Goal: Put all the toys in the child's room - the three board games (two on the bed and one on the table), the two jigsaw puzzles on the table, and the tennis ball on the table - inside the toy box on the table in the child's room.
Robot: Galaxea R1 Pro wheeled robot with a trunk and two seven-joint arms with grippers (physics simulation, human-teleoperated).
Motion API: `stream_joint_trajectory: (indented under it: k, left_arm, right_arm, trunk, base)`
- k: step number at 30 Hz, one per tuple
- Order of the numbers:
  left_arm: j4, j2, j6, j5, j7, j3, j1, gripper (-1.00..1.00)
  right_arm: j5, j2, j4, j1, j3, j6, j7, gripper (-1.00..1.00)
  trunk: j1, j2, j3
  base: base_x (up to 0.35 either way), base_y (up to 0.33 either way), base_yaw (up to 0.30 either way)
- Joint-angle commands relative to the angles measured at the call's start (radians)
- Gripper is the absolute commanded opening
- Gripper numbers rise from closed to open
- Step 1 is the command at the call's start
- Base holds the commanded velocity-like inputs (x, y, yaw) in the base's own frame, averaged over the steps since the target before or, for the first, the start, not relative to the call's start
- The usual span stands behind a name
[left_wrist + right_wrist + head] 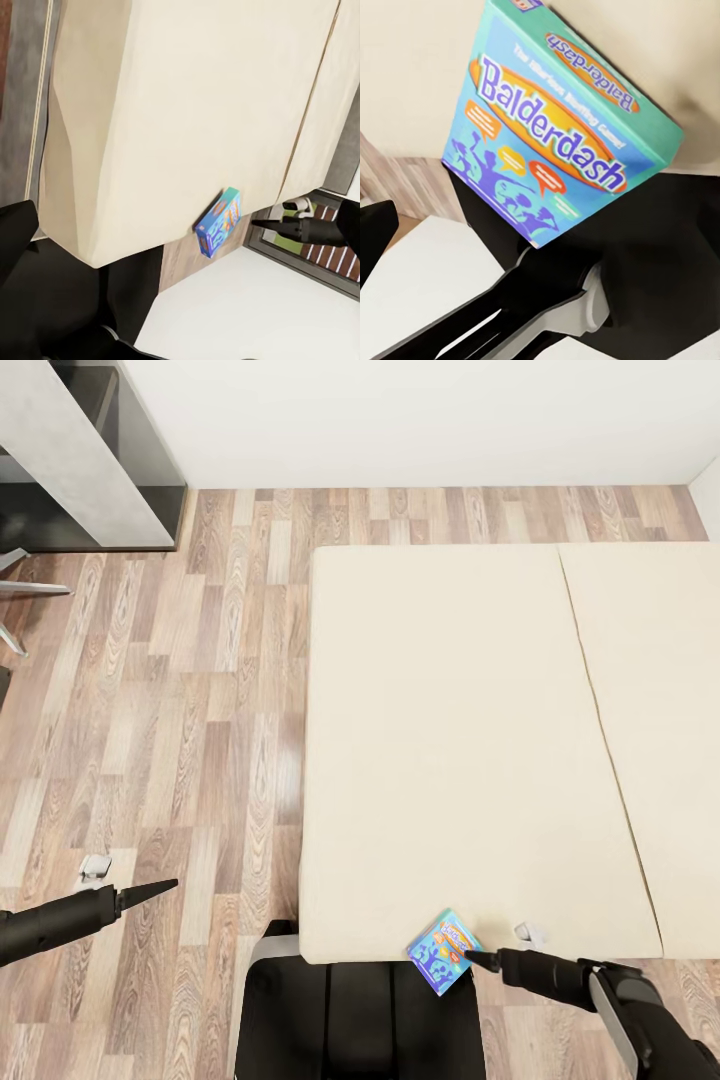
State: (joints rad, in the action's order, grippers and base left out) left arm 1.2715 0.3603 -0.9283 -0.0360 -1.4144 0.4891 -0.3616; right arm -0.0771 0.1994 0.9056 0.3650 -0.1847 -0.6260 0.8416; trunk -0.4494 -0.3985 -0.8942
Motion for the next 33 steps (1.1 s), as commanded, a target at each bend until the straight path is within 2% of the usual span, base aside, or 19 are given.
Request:
stream_joint_trajectory:
  k: [1,16,33]
  left_arm:
    - [0.0,0.0,-0.01,-0.001,-0.003,0.0,0.0,1.0]
    - [0.0,0.002,-0.01,-0.001,-0.004,0.003,0.0,1.0]
    - [0.0,0.002,-0.01,-0.004,-0.005,0.003,0.0,1.0]
  right_arm:
    - [-0.007,-0.001,-0.002,0.0,0.0,-0.008,-0.001,1.0]
    - [-0.003,-0.014,-0.087,0.019,0.004,-0.002,-0.054,1.0]
    - [-0.006,-0.015,-0.097,0.021,0.004,-0.001,-0.07,1.0]
  trunk:
    - [-0.001,-0.001,-0.001]
    - [-0.001,-0.001,-0.008]
    - [-0.001,-0.001,-0.031]
  base:
    - [0.0,0.0,0.0]
    - [0.0,0.0,0.0]
    - [0.0,0.0,0.0]
